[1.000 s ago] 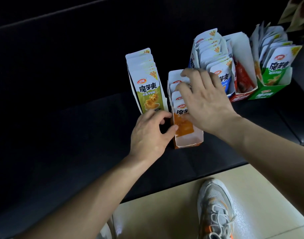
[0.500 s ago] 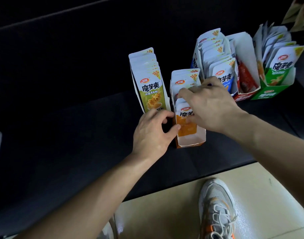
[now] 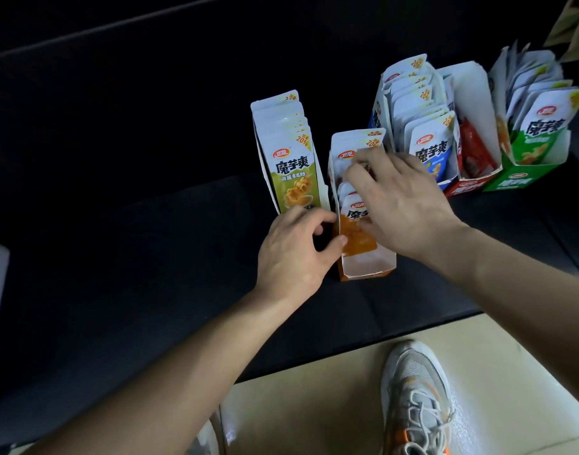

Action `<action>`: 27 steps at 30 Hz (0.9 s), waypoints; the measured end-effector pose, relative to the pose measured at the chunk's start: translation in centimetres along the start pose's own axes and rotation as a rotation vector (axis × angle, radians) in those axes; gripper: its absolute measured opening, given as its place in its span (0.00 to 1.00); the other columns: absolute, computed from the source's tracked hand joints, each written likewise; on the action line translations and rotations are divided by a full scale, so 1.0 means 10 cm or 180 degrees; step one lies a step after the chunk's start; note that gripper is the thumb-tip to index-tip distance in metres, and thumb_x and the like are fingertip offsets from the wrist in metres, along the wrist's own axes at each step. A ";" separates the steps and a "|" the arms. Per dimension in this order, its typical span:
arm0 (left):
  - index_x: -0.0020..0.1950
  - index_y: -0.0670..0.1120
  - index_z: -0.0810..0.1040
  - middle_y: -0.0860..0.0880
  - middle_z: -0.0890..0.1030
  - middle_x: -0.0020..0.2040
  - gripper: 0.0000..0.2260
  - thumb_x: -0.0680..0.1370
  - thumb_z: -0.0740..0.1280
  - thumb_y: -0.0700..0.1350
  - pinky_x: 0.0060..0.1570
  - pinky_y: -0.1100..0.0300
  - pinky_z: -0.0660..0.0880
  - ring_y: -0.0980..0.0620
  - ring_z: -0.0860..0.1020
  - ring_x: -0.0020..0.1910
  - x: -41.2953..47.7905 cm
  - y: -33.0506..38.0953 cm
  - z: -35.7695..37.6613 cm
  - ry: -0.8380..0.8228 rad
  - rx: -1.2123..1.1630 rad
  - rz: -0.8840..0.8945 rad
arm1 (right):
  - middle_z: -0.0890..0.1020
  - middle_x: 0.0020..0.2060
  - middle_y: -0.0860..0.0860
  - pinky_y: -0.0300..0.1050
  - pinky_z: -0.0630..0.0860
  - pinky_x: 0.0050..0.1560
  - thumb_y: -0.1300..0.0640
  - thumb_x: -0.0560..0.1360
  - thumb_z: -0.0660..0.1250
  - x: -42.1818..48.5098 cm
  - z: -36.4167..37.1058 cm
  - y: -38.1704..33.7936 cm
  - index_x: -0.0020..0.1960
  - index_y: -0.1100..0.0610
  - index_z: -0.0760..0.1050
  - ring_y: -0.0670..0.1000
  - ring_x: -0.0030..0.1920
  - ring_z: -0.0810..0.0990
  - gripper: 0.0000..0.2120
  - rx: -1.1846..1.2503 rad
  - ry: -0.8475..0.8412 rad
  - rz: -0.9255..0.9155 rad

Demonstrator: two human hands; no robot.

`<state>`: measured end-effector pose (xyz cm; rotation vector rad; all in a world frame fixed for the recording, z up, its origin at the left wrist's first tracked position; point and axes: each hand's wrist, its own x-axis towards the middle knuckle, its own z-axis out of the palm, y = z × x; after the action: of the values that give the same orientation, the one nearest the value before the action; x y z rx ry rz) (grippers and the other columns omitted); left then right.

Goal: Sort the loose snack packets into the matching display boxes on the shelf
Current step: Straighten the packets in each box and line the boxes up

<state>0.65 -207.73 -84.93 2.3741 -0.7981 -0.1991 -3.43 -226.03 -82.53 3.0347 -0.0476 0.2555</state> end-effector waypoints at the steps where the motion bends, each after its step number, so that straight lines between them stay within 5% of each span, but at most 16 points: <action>1: 0.61 0.57 0.79 0.57 0.74 0.49 0.14 0.76 0.70 0.59 0.47 0.61 0.72 0.57 0.72 0.52 0.00 0.00 0.01 0.0005 -0.0007 0.0002 | 0.74 0.62 0.61 0.57 0.72 0.57 0.56 0.59 0.81 0.00 0.00 -0.01 0.60 0.59 0.71 0.64 0.53 0.79 0.33 0.0004 -0.0014 0.0035; 13: 0.59 0.57 0.81 0.59 0.76 0.51 0.14 0.76 0.69 0.60 0.50 0.55 0.78 0.60 0.76 0.49 0.07 0.00 -0.16 -0.0156 -0.0275 -0.0056 | 0.72 0.67 0.61 0.60 0.70 0.58 0.56 0.61 0.80 -0.16 0.04 -0.04 0.59 0.57 0.72 0.65 0.60 0.74 0.30 0.0222 0.0256 0.0204; 18: 0.55 0.58 0.81 0.59 0.77 0.48 0.07 0.78 0.69 0.51 0.42 0.62 0.69 0.66 0.71 0.39 0.50 0.06 -0.56 0.0001 -0.0156 0.0259 | 0.78 0.54 0.56 0.55 0.65 0.57 0.53 0.65 0.79 -0.30 0.07 -0.06 0.58 0.56 0.75 0.60 0.53 0.76 0.25 0.0293 0.0443 0.0375; 23: 0.65 0.59 0.78 0.54 0.73 0.58 0.16 0.77 0.70 0.56 0.56 0.55 0.71 0.52 0.70 0.60 0.93 0.30 -0.52 -0.0248 0.0899 0.0695 | 0.79 0.51 0.52 0.56 0.68 0.58 0.55 0.69 0.70 -0.38 -0.02 -0.08 0.57 0.53 0.75 0.59 0.52 0.78 0.16 0.0502 0.0254 0.0315; 27: 0.62 0.59 0.79 0.52 0.71 0.60 0.15 0.76 0.72 0.54 0.54 0.55 0.71 0.48 0.70 0.62 0.99 0.36 -0.33 -0.0095 0.1271 0.0592 | 0.79 0.49 0.51 0.54 0.69 0.55 0.57 0.69 0.69 -0.44 -0.02 -0.08 0.55 0.53 0.75 0.59 0.50 0.77 0.15 0.0561 0.0214 0.0358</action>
<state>7.88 -214.14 -79.61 2.6467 -1.1560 0.0043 -7.73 -225.08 -83.19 3.2000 -0.2017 0.3903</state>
